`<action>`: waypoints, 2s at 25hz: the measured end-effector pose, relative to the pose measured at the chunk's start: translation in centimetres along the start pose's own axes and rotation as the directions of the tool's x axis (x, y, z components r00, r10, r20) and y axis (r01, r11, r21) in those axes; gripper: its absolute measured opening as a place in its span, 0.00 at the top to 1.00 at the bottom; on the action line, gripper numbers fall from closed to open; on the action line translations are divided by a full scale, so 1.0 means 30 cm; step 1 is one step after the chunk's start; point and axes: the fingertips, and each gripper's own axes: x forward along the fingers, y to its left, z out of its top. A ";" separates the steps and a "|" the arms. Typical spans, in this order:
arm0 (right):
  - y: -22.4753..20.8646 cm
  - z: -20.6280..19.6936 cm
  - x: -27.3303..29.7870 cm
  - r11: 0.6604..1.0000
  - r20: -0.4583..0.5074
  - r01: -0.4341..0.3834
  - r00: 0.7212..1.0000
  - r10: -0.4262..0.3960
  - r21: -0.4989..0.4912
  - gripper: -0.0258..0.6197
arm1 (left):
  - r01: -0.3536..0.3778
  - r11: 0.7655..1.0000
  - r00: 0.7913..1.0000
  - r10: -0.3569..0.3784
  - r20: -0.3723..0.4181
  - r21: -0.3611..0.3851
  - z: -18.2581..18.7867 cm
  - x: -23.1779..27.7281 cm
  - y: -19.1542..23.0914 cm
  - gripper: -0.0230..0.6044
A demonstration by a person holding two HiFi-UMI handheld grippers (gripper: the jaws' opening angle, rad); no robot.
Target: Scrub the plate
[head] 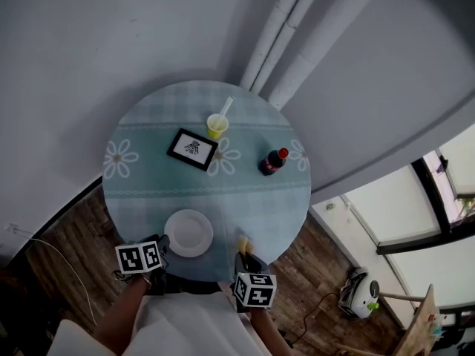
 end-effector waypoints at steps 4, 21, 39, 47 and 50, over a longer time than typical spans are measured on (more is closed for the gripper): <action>-0.025 -0.001 -0.015 0.999 0.016 0.034 0.999 -0.035 0.025 0.86 | 0.064 0.994 0.997 -0.068 -0.045 -0.093 -0.009 0.038 -0.009 0.73; -0.045 -0.042 -0.055 0.996 0.018 0.079 0.997 -0.080 0.051 0.86 | 0.264 0.914 0.958 -0.285 -0.023 -0.308 -0.010 0.057 -0.045 0.72; 0.109 -0.045 -0.041 0.970 -0.013 0.005 1.000 -0.009 -0.241 0.86 | 0.297 0.909 0.952 -0.306 0.016 -0.292 -0.003 0.044 -0.065 0.92; 0.115 -0.019 -0.028 0.977 0.014 -0.017 1.000 0.020 -0.213 0.86 | 0.356 0.934 0.933 -0.354 0.064 -0.019 0.049 -0.054 -0.219 0.94; 0.125 0.003 -0.027 0.982 0.024 -0.035 0.999 0.040 -0.183 0.86 | 0.349 0.937 0.936 -0.349 0.055 0.006 0.047 -0.067 -0.233 0.94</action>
